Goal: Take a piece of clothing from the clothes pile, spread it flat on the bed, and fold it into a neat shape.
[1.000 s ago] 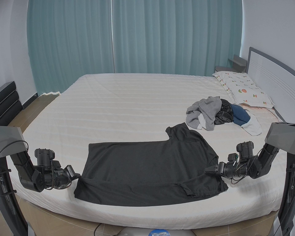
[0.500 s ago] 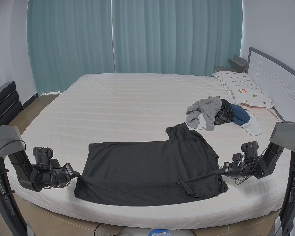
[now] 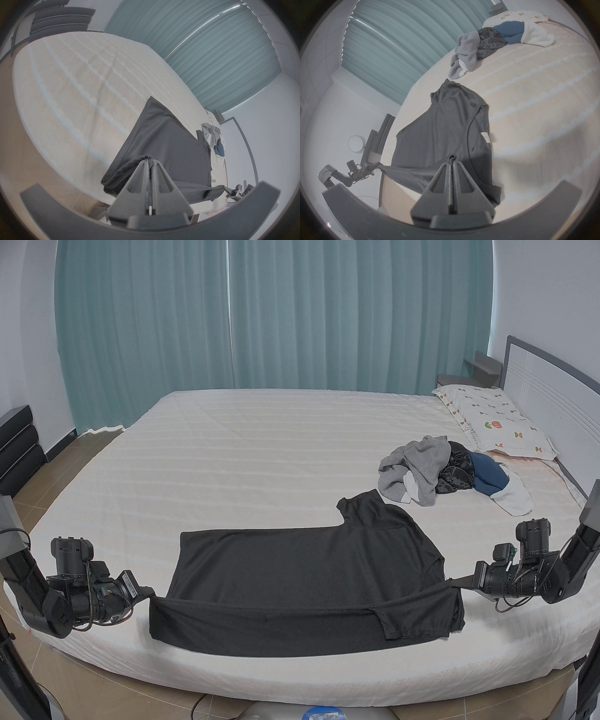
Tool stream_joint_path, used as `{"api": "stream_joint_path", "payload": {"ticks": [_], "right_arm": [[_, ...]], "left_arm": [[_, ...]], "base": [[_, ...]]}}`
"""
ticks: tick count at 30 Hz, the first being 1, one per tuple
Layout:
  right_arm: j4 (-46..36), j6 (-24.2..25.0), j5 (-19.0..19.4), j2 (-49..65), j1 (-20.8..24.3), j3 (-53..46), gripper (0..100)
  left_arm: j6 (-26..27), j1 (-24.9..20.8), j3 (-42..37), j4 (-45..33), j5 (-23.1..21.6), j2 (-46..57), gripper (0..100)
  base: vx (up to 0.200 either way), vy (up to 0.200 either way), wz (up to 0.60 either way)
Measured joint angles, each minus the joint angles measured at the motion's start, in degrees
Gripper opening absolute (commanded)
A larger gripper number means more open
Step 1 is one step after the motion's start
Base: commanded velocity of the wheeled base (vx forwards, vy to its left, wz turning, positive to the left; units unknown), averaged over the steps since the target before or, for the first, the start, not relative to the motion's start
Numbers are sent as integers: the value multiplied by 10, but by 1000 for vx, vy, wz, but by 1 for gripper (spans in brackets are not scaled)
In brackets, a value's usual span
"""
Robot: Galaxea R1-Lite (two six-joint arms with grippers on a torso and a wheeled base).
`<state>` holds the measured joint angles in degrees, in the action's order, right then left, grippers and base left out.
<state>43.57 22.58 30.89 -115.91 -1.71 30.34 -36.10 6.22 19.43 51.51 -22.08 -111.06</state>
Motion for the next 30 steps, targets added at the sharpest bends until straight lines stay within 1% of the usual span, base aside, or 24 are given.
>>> {"api": "stream_joint_path", "payload": {"ticks": [8,13,19,26,30], "right_arm": [[-1,1,8,82,-4,-49,0],[-1,0,20,123,-12,-77,0],[-1,-6,27,147,-21,-106,0],[-3,-10,38,165,-45,-123,0],[-5,-27,39,172,-53,-140,0]], "left_arm": [[2,0,-43,1,-1,47,0],[0,0,-61,1,-1,76,0],[-1,0,-81,0,-2,108,0],[0,-2,-111,0,-5,141,0],[-1,-2,-114,0,-4,151,0]], "base": [[0,0,0],[0,0,0],[0,0,0],[0,0,0],[0,0,0]]}}
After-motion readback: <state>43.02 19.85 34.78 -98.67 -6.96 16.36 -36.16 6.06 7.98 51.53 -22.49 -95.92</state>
